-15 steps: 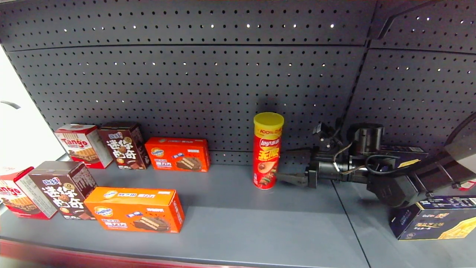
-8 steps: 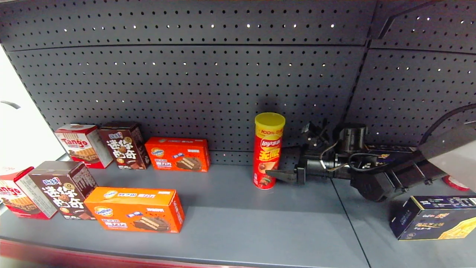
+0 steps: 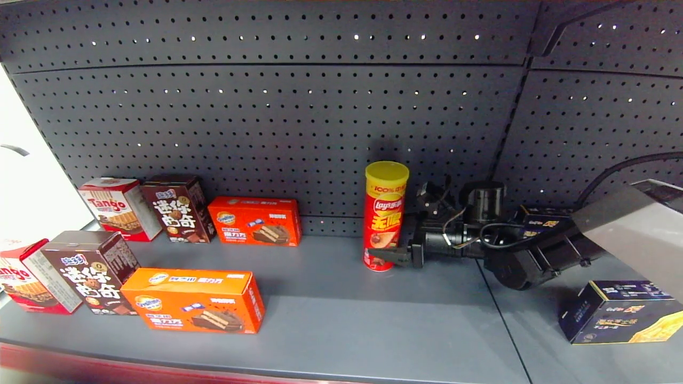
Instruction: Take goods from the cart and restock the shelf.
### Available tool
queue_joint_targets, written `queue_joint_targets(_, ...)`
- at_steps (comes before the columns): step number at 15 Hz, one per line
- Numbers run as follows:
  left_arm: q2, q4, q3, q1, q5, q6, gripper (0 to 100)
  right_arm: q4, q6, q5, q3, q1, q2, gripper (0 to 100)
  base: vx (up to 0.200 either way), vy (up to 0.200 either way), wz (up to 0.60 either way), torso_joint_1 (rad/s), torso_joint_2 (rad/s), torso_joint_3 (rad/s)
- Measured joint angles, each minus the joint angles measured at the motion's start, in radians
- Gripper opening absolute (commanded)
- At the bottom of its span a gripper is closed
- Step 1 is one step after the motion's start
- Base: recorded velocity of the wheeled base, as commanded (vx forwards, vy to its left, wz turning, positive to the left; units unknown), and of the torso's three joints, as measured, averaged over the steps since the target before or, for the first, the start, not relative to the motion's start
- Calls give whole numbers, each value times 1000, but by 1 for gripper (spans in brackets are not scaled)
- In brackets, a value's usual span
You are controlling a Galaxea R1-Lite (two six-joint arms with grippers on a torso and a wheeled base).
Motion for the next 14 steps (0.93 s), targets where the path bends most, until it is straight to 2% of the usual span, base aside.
queue_joint_targets(6,-1,0,-1,0,4,0,0,1,10,-3,-46,23,35,100,0,0,0,0,0,0)
queue_joint_targets(7,-2,0,-1,0,4,0,0,0,10,-3,-47,24,39,0,0,0,0,0,0,0)
queue_joint_targets(14,-18,0,-1,0,6,0,0,-1,9,-41,-2,27,6,0,0,0,0,0,0,0)
